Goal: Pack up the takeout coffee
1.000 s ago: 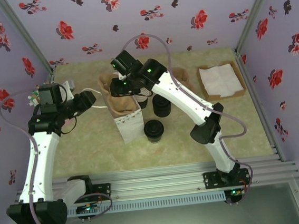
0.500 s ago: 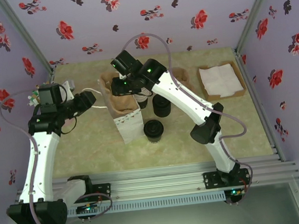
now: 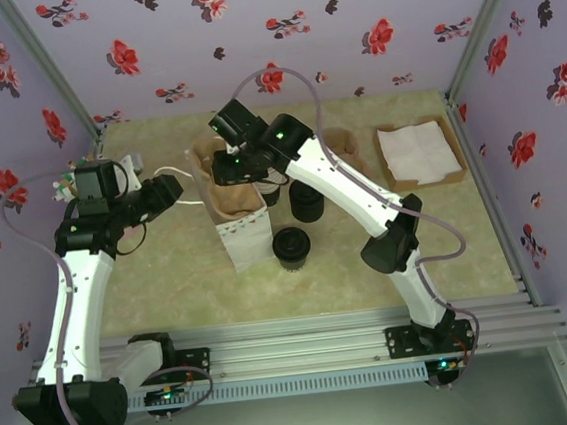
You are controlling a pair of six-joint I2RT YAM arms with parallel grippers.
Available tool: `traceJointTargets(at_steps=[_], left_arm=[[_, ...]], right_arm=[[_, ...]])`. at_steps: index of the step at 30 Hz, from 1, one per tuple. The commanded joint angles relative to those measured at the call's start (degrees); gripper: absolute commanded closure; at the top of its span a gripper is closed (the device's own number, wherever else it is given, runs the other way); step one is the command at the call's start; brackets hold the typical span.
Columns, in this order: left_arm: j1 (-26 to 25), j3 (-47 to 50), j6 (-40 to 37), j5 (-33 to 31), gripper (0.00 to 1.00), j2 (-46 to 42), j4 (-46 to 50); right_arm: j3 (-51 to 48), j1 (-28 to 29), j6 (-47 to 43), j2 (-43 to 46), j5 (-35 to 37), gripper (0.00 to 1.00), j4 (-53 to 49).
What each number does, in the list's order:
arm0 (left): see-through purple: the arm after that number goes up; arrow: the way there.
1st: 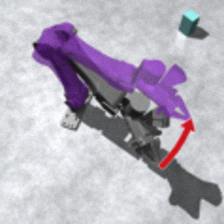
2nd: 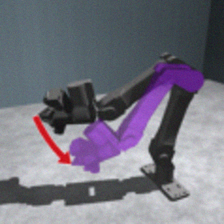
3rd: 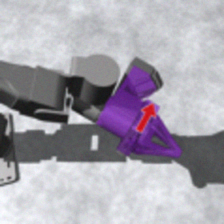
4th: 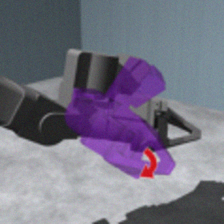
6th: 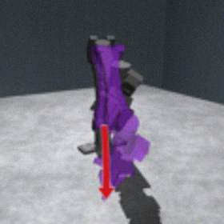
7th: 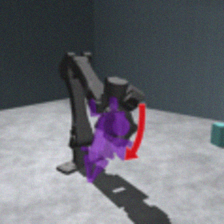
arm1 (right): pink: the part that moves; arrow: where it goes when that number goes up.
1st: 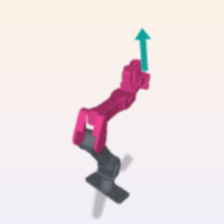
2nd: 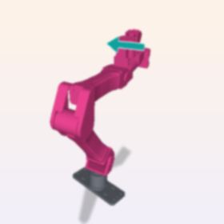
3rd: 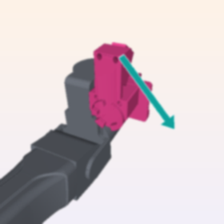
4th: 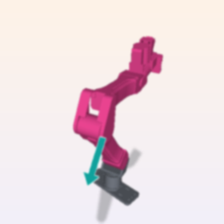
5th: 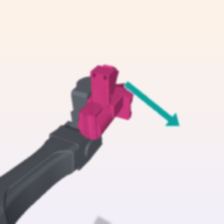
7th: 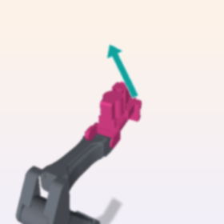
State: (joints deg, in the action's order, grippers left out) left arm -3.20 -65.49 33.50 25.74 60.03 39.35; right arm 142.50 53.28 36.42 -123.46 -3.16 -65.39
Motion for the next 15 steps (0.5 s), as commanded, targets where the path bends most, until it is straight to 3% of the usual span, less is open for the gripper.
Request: traceJointTargets(at_steps=[1, 15], left_arm=[[0.44, 0.38, 0.40, 1.15, 0.59, -0.44, -1.61], [0.39, 0.42, 0.74, 1.56, 0.59, 0.00, -2.29]], right_arm=[[-1.05, 0.91, -0.54, -0.76, 1.55, 0.72, 0.50], [-2.27, 1.66, -1.58, -0.40, 4.18, 0.71, 0.20]])
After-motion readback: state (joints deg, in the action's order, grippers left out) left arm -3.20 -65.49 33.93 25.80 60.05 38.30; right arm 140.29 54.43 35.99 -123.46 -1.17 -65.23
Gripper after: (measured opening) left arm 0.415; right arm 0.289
